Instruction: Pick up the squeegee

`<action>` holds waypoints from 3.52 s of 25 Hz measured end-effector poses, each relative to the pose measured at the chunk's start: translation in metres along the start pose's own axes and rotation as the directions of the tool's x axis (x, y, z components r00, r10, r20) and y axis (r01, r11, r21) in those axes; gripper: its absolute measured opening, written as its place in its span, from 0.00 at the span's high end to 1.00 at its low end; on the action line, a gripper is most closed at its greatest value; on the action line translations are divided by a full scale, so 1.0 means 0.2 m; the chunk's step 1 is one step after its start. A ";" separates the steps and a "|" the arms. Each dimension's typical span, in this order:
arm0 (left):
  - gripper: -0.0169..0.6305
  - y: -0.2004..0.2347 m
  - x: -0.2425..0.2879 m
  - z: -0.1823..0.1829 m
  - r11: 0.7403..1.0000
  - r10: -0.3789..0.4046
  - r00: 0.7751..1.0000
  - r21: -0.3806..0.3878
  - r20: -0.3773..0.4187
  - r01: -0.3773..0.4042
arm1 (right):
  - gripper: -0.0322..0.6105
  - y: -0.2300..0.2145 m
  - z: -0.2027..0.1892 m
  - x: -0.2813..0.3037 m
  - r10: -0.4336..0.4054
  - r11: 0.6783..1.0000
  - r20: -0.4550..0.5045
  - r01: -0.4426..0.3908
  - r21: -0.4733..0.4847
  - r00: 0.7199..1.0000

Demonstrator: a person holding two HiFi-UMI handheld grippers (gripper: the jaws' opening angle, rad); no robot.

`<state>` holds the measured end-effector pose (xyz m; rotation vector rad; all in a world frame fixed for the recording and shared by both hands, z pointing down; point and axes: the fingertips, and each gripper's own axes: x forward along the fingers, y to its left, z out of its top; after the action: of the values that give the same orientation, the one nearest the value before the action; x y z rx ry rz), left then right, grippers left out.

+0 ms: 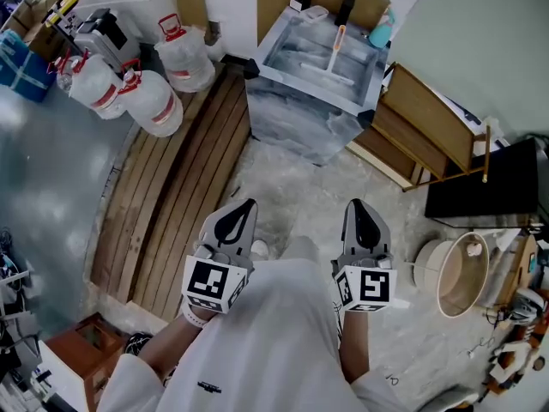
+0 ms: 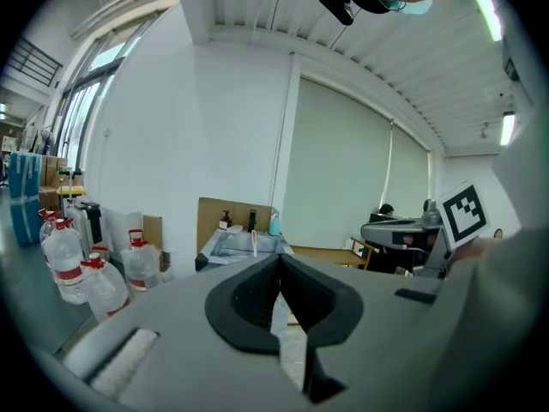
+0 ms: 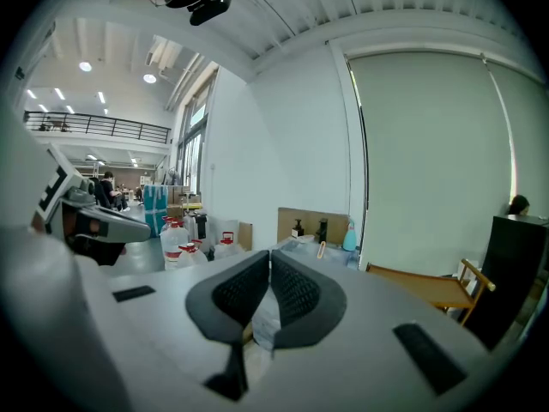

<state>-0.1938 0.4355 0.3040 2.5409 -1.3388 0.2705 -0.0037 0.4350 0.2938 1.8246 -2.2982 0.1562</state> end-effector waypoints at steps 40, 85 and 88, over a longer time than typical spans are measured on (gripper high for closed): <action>0.96 0.66 1.99 0.68 0.992 0.123 0.992 0.043 -0.042 -0.121 | 0.94 -0.92 0.25 2.11 0.220 0.975 -0.021 -0.219 0.048 0.975; 0.97 1.00 2.74 0.32 0.999 -0.001 0.969 -0.047 -0.247 -0.011 | 0.94 -1.12 -0.20 2.82 0.098 0.991 -0.233 -0.073 0.115 0.968; 0.97 1.04 2.79 0.27 0.998 -0.012 0.964 -0.057 -0.266 -0.004 | 0.94 -1.13 -0.27 2.88 0.089 0.989 -0.254 -0.054 0.141 0.963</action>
<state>-0.0515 -0.1300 0.4378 2.3588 -1.2197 0.5432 0.0968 -0.1541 0.4644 1.6648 -2.2147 0.5385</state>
